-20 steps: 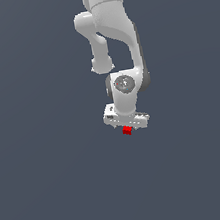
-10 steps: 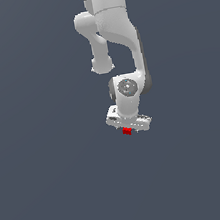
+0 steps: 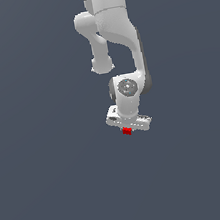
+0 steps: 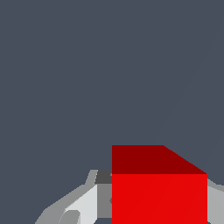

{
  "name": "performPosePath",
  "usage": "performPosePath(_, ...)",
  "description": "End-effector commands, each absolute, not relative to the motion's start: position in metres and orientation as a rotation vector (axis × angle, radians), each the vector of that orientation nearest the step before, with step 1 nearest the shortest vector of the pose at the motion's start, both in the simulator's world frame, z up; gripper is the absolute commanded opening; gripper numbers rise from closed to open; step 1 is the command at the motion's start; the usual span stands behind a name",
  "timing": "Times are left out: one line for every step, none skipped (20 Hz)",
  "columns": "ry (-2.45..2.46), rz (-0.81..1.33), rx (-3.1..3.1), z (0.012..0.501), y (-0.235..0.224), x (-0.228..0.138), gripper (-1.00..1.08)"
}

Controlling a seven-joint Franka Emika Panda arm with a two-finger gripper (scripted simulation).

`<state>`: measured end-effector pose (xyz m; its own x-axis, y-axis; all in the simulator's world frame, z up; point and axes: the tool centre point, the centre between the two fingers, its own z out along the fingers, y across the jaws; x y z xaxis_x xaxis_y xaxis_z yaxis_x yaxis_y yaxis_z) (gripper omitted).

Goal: Lift up the red cube by 0.2 meters.

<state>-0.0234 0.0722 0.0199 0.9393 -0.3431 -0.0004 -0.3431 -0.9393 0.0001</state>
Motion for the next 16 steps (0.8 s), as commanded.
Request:
performPosePath(-0.548, 0.000, 3.093, 0.020, 0.072, -0.023, -1.00)
performPosePath(-0.548, 0.000, 3.093, 0.020, 0.072, -0.023, -1.00)
performPosePath(-0.548, 0.000, 3.093, 0.021, 0.072, -0.023, -1.00)
performPosePath(-0.548, 0.000, 3.093, 0.023, 0.072, -0.023, -1.00)
performPosePath(-0.548, 0.000, 3.093, 0.024, 0.072, -0.023, -1.00)
performPosePath(-0.548, 0.000, 3.093, 0.027, 0.072, -0.024, -1.00)
performPosePath(-0.548, 0.000, 3.093, 0.030, 0.072, -0.024, -1.00)
performPosePath(-0.548, 0.000, 3.093, 0.034, 0.072, -0.024, -1.00)
performPosePath(-0.548, 0.000, 3.093, 0.038, 0.072, -0.024, -1.00)
performPosePath(-0.548, 0.000, 3.093, 0.043, 0.072, -0.024, -1.00)
performPosePath(-0.548, 0.000, 3.093, 0.048, 0.072, -0.024, -1.00)
performPosePath(-0.548, 0.000, 3.093, 0.054, 0.072, -0.024, -1.00)
performPosePath(-0.548, 0.000, 3.093, 0.061, 0.072, -0.025, -1.00)
performPosePath(-0.548, 0.000, 3.093, 0.068, 0.072, -0.025, -1.00)
performPosePath(-0.548, 0.000, 3.093, 0.076, 0.072, -0.025, -1.00)
performPosePath(-0.548, 0.000, 3.093, 0.085, 0.072, -0.025, -1.00)
